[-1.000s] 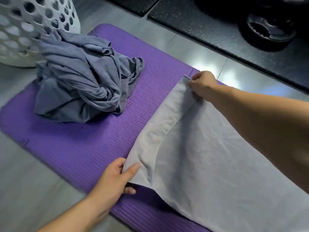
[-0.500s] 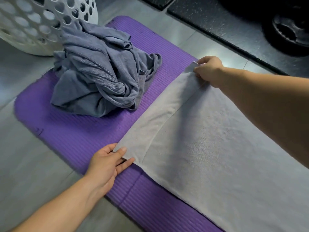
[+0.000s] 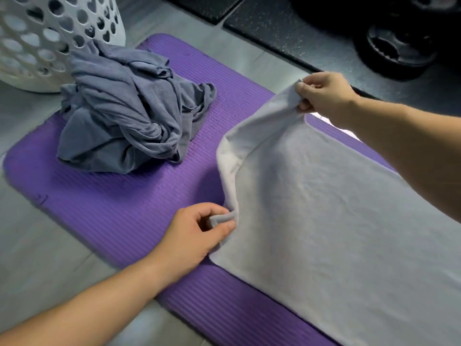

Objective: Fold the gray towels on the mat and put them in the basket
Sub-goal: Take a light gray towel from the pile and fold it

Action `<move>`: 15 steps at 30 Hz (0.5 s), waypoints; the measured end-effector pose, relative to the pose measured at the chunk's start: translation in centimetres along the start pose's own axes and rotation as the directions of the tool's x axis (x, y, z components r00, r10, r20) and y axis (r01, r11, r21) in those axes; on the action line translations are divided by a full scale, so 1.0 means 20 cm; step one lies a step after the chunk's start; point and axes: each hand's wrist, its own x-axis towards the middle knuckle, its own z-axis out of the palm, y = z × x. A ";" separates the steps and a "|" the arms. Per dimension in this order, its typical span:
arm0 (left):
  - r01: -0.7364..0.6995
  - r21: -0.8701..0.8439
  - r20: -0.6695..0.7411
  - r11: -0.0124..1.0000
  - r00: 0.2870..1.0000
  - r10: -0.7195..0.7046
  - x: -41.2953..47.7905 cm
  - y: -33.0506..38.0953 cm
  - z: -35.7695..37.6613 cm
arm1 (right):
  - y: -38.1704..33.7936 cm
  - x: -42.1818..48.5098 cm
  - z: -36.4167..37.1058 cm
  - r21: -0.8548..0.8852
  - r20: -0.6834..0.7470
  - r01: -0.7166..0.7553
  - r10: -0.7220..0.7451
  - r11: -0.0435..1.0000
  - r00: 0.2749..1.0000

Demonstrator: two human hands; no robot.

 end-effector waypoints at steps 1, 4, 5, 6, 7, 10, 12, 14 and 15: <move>-0.019 0.031 0.046 0.999 0.999 0.017 -0.01 0.04 0.05 | 0.01 -0.04 -0.06 0.054 0.023 -0.001 0.000 0.999 1.000; -0.074 0.117 0.174 0.990 0.983 0.053 -0.07 0.16 0.20 | 0.01 -0.20 -0.24 0.211 0.066 -0.053 0.040 0.976 0.997; -0.097 0.133 0.210 0.986 0.975 0.068 -0.10 0.20 0.26 | 0.01 -0.26 -0.31 0.245 0.063 -0.069 0.055 0.967 0.996; -0.134 0.158 0.247 0.978 0.965 0.092 -0.13 0.23 0.32 | 0.02 -0.32 -0.37 0.266 0.050 -0.080 0.069 0.961 0.996; -0.174 0.184 0.287 0.967 0.951 0.116 -0.15 0.27 0.39 | 0.04 -0.38 -0.44 0.269 0.023 -0.085 0.082 0.959 0.996; -0.266 0.270 0.458 0.925 0.881 0.119 -0.22 0.34 0.61 | 0.14 -0.54 -0.67 0.203 -0.107 -0.090 0.113 0.975 0.988; -0.281 0.327 0.557 0.902 0.828 0.057 -0.26 0.37 0.76 | 0.24 -0.65 -0.86 0.155 -0.166 -0.120 0.145 0.981 0.975; -0.291 0.378 0.608 0.879 0.794 0.002 -0.29 0.38 0.94 | 0.35 -0.77 -1.04 0.134 -0.193 -0.155 0.179 0.979 0.965; -0.276 0.373 0.624 0.886 0.781 -0.019 -0.31 0.39 1.05 | 0.41 -0.84 -1.14 0.135 -0.208 -0.162 0.188 0.978 0.960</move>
